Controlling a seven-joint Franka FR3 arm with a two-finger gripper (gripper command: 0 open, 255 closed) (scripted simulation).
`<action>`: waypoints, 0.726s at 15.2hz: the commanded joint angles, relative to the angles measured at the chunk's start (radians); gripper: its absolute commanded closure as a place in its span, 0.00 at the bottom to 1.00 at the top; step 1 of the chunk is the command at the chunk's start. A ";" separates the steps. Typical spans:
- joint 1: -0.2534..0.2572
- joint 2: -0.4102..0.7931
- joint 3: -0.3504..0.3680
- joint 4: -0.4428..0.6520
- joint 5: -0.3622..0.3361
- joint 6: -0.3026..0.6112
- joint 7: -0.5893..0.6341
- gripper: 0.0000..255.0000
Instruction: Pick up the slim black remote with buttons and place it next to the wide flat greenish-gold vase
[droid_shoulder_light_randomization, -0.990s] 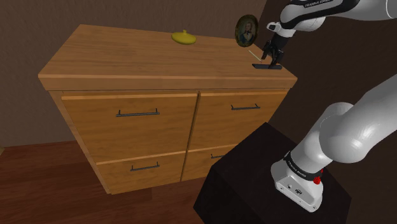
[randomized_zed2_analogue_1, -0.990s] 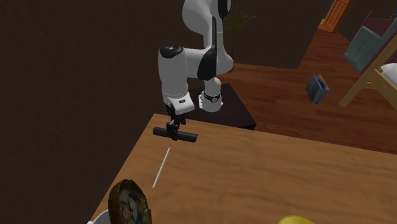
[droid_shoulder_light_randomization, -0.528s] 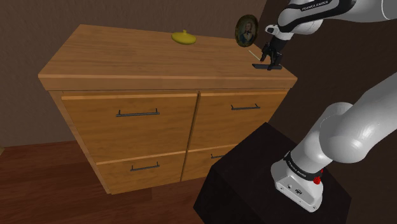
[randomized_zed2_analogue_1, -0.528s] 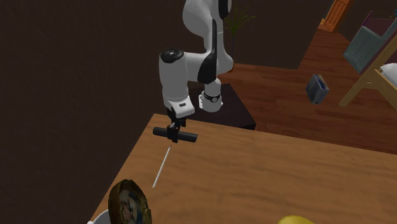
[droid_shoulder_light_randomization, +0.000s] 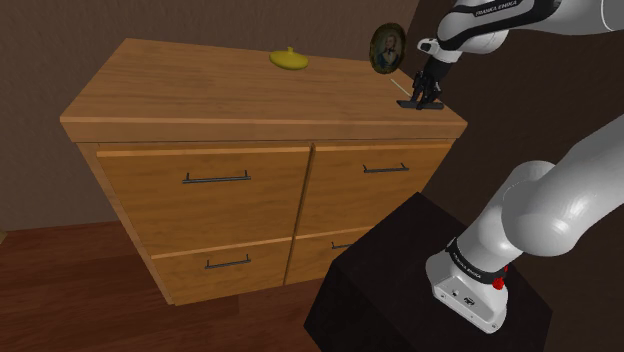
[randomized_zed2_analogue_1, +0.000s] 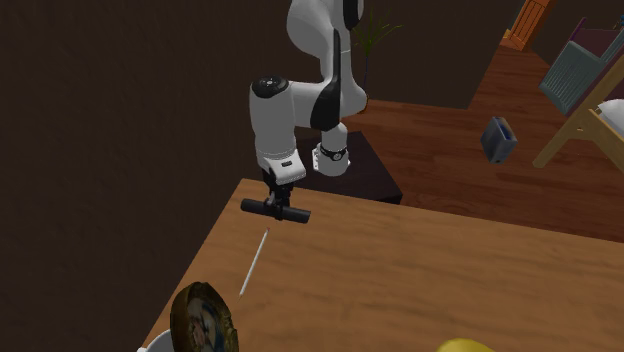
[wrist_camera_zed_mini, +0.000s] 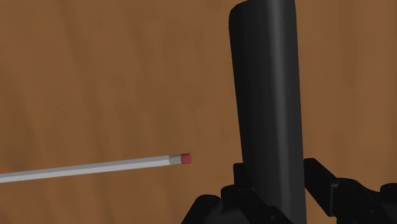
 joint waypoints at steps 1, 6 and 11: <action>0.000 0.003 0.000 -0.002 0.000 0.005 0.000 1.00; 0.000 -0.007 0.005 0.017 -0.005 -0.022 0.005 1.00; -0.002 -0.030 0.020 0.067 -0.015 -0.092 0.014 1.00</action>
